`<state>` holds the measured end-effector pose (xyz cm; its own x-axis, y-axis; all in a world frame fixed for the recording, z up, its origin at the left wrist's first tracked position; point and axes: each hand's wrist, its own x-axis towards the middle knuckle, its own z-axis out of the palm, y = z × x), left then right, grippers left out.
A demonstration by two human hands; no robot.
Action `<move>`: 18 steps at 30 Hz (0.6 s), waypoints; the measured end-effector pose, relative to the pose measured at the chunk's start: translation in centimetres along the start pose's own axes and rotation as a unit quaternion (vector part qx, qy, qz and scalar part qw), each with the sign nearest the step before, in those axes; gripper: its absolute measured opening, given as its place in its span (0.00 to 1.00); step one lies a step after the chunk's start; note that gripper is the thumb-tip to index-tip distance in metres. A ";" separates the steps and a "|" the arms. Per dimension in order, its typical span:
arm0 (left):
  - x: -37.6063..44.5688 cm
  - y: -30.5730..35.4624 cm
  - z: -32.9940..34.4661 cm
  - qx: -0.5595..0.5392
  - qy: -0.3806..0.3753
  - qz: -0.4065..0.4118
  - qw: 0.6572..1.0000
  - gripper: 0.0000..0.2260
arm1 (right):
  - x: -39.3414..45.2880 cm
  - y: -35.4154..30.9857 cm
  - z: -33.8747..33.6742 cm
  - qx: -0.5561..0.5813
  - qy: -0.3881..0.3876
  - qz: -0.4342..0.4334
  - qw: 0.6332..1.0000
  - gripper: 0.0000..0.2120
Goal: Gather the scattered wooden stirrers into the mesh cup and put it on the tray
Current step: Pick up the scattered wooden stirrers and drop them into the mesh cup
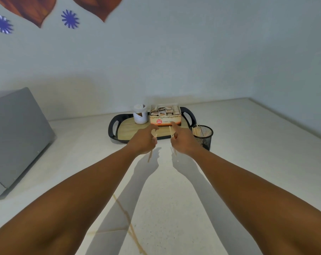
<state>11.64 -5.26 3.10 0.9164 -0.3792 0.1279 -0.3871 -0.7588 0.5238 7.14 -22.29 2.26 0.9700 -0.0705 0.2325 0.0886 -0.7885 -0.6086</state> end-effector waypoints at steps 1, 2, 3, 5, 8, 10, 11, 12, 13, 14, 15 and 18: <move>0.3 0.5 0.3 -0.012 0.004 0.004 1.000 0.21 | 0.1 0.2 -0.5 -0.005 0.007 -0.002 1.000 0.30; 0.7 1.0 0.5 -0.025 0.008 0.009 1.000 0.20 | 0.2 0.4 -1.0 -0.006 0.016 -0.003 1.000 0.30; 1.0 1.6 0.7 -0.038 0.012 0.015 0.999 0.20 | 0.2 0.5 -1.6 -0.006 0.025 -0.007 1.000 0.29; 1.7 2.9 1.1 -0.058 0.027 0.031 0.997 0.19 | 0.4 0.8 -3.0 -0.003 0.045 -0.012 0.999 0.27; 2.7 4.9 1.4 -0.098 0.056 0.043 0.993 0.19 | 1.0 1.1 -5.0 0.014 0.078 0.004 0.997 0.27; 3.6 6.2 1.7 -0.123 0.077 0.051 0.988 0.20 | 1.6 1.5 -6.1 0.044 0.105 0.017 0.993 0.26; 4.0 6.8 1.8 -0.126 0.090 0.059 0.986 0.20 | 1.8 1.7 -6.6 0.052 0.116 0.019 0.992 0.26; 4.4 7.4 2.0 -0.126 0.102 0.067 0.984 0.21 | 1.9 1.8 -7.0 0.054 0.127 0.018 0.990 0.25; 4.8 8.0 2.1 -0.125 0.112 0.072 0.983 0.22 | 2.1 2.0 -7.4 0.055 0.136 0.017 0.989 0.26; 5.2 8.6 2.2 -0.124 0.118 0.076 0.982 0.22 | 2.2 2.1 -7.8 0.057 0.144 0.018 0.988 0.27; 5.6 9.2 2.2 -0.122 0.120 0.079 0.982 0.23 | 2.3 2.3 -8.0 0.059 0.149 0.022 0.987 0.28; 6.7 10.9 2.6 -0.116 0.115 0.092 0.982 0.22 | 2.7 3.2 -8.5 0.040 0.155 0.038 0.986 0.27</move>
<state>13.29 -17.44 7.47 0.8419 -0.3484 0.4120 -0.5396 -0.5380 0.6477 8.14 -30.21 7.38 0.8599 -0.3201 0.3977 0.0487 -0.7240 -0.6880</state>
